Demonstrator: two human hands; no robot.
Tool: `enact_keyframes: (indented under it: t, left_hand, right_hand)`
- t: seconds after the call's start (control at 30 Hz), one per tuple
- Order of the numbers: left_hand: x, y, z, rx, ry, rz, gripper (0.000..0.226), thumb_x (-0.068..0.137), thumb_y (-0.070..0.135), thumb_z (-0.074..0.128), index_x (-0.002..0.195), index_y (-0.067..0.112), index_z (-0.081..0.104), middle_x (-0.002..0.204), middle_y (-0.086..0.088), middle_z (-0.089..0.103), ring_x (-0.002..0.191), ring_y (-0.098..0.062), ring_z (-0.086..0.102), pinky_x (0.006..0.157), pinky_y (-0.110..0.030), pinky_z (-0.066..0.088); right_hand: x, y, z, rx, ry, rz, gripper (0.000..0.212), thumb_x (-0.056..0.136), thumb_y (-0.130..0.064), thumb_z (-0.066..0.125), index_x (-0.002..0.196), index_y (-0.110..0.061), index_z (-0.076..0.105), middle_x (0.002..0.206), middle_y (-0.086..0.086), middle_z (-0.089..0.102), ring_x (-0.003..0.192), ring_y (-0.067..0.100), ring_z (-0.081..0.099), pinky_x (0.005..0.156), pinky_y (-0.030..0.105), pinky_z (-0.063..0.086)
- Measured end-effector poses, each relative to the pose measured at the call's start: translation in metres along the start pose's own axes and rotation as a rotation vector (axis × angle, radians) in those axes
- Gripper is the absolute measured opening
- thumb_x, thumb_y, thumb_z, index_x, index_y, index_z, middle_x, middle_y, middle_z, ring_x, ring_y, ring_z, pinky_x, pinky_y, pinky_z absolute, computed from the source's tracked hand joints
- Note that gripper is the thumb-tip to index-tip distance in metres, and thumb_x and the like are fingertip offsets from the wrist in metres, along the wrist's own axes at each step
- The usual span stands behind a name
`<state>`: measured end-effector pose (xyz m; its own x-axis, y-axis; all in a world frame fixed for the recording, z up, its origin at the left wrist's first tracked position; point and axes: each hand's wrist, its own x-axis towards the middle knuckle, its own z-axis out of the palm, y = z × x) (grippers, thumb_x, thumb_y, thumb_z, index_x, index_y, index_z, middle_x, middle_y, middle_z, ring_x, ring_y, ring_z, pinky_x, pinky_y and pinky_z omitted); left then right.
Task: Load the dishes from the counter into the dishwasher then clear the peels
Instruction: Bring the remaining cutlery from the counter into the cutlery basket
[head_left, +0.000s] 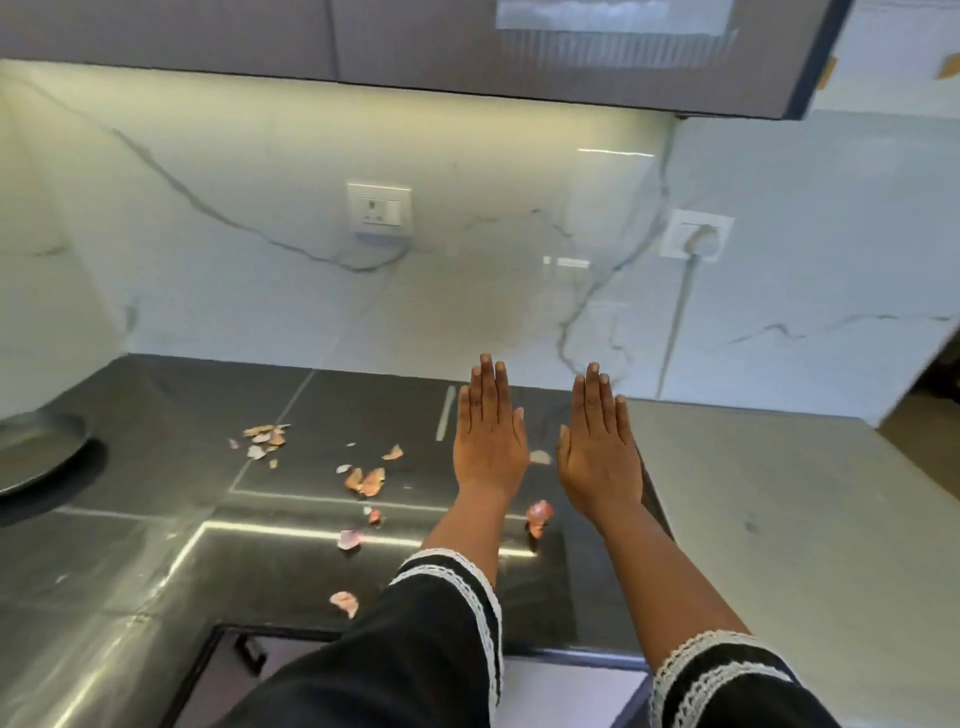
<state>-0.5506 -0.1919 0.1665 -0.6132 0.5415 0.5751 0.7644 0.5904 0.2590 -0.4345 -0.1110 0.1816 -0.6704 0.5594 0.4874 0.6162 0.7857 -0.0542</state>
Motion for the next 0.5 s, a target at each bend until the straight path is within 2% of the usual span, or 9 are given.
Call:
enact_keyframes:
  t: [0.07,0.2,0.3,0.37,0.4,0.43,0.5]
  left_hand:
    - [0.01,-0.026,0.003,0.013,-0.029,-0.05,0.062,0.101,0.035,0.009,0.152,0.002,-0.004,0.16,-0.013,-0.013,0.149,-0.023,-0.01,0.12,-0.037,-0.008]
    - [0.031,-0.073,0.022,-0.002,-0.055,-0.096,0.062,0.1,0.034,0.01,0.152,0.002,0.0,0.161,-0.014,-0.006,0.149,-0.024,-0.006,0.12,-0.038,-0.004]
    - [0.053,-0.105,0.046,-0.042,-0.167,-0.185,0.061,0.099,0.032,0.011,0.15,-0.002,0.013,0.159,-0.018,0.013,0.149,-0.029,0.007,0.122,-0.04,0.001]
    - [0.068,-0.124,0.059,-0.071,-0.266,-0.274,0.054,0.099,0.026,0.023,0.148,0.002,0.028,0.153,-0.016,0.031,0.143,-0.031,0.026,0.118,-0.04,0.017]
    - [0.077,-0.133,0.067,-0.096,-0.302,-0.327,0.048,0.097,0.019,0.032,0.143,0.005,0.035,0.146,-0.013,0.04,0.134,-0.03,0.037,0.11,-0.038,0.027]
    - [0.084,-0.141,0.073,-0.142,-0.343,-0.396,0.044,0.094,0.013,0.039,0.138,0.007,0.042,0.139,-0.012,0.046,0.126,-0.03,0.044,0.103,-0.038,0.033]
    - [0.1,-0.158,0.087,-0.36,-0.433,-0.572,0.042,0.09,0.006,0.044,0.131,0.008,0.049,0.133,-0.012,0.049,0.12,-0.031,0.048,0.098,-0.038,0.039]
  right_hand:
    - [0.012,-0.018,0.016,-0.009,-0.035,-0.049,0.065,0.098,-0.032,0.018,0.154,-0.004,0.001,0.163,0.011,-0.007,0.15,0.02,-0.009,0.121,0.035,-0.008]
    - [0.042,-0.044,0.052,-0.033,-0.104,-0.13,0.066,0.097,-0.031,0.023,0.154,-0.002,0.007,0.163,0.012,-0.005,0.15,0.023,-0.004,0.12,0.038,0.0]
    - [0.071,-0.064,0.078,-0.003,-0.129,-0.129,0.065,0.097,-0.032,0.017,0.154,-0.003,0.003,0.162,0.012,-0.005,0.15,0.024,-0.004,0.12,0.038,0.0]
    - [0.087,-0.076,0.093,0.044,-0.166,-0.127,0.065,0.097,-0.033,0.014,0.154,-0.007,-0.003,0.162,0.009,-0.009,0.15,0.023,-0.006,0.122,0.038,0.001]
    - [0.097,-0.082,0.103,0.072,-0.198,-0.12,0.064,0.098,-0.031,0.017,0.154,-0.008,-0.005,0.162,0.009,-0.008,0.15,0.023,-0.005,0.123,0.039,0.003]
    - [0.105,-0.087,0.112,0.101,-0.236,-0.109,0.064,0.1,-0.028,0.023,0.154,-0.008,-0.004,0.163,0.009,-0.004,0.15,0.024,-0.001,0.123,0.038,0.005]
    - [0.122,-0.096,0.13,0.168,-0.308,-0.067,0.065,0.102,-0.026,0.033,0.155,-0.008,0.0,0.163,0.009,0.007,0.149,0.024,0.011,0.122,0.036,0.011]
